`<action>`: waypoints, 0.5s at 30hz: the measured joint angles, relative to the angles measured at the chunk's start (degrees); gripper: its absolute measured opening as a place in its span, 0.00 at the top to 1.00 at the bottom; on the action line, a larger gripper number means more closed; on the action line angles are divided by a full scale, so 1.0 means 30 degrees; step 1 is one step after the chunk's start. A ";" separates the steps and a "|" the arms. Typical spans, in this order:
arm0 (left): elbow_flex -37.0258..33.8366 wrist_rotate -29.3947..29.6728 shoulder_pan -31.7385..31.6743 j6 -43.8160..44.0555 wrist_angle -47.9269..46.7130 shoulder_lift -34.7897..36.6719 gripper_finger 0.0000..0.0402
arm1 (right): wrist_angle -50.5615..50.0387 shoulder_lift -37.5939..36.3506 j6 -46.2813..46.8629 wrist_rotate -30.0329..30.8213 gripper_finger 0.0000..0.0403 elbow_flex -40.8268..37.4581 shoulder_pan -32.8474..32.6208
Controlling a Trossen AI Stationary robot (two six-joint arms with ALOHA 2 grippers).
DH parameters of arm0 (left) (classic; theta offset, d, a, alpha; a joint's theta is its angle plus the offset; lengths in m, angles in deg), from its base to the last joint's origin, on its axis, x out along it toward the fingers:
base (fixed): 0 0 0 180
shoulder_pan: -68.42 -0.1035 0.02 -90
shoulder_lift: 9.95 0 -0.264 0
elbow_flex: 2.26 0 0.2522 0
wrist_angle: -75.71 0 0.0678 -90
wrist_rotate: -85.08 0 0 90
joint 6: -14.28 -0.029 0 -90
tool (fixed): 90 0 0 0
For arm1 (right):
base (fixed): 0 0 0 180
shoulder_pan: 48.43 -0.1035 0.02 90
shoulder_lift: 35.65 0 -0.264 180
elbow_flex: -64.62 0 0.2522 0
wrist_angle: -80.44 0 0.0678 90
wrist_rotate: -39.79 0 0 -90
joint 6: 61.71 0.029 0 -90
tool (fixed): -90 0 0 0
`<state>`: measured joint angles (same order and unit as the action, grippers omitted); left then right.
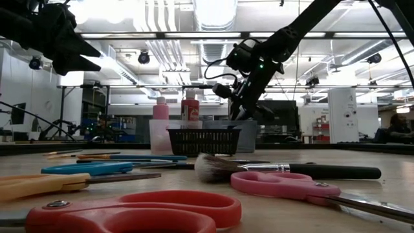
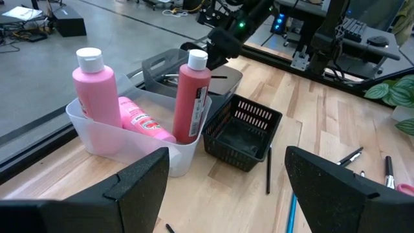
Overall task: Pick & Place Paint Supplies
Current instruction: Put the black paint brush into the gray bin
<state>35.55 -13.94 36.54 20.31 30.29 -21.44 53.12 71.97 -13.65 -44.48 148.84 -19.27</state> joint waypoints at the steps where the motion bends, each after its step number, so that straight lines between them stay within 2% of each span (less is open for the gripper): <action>1: 0.0000 -0.0007 0.0001 0.0000 0.0007 0.0000 0.23 | 0.0006 0.0000 0.0082 -0.0024 0.96 0.0006 0.0000; 5: -0.0001 -0.0001 0.0003 0.0000 0.0000 0.0001 0.23 | 0.0014 -0.0004 0.0472 -0.0209 0.93 0.0006 0.0000; 11: 0.0000 -0.0007 0.0007 0.0000 0.0000 0.0001 0.23 | 0.0080 -0.0058 0.0176 -0.0494 0.78 0.0006 0.0000; 15: 0.0000 -0.0007 0.0006 0.0000 0.0007 0.0000 0.23 | 0.0072 -0.0058 -0.0060 -0.0494 0.73 0.0006 0.0000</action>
<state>35.55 -13.96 36.56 20.31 30.31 -21.44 53.34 71.79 -13.83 -45.96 148.86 -19.27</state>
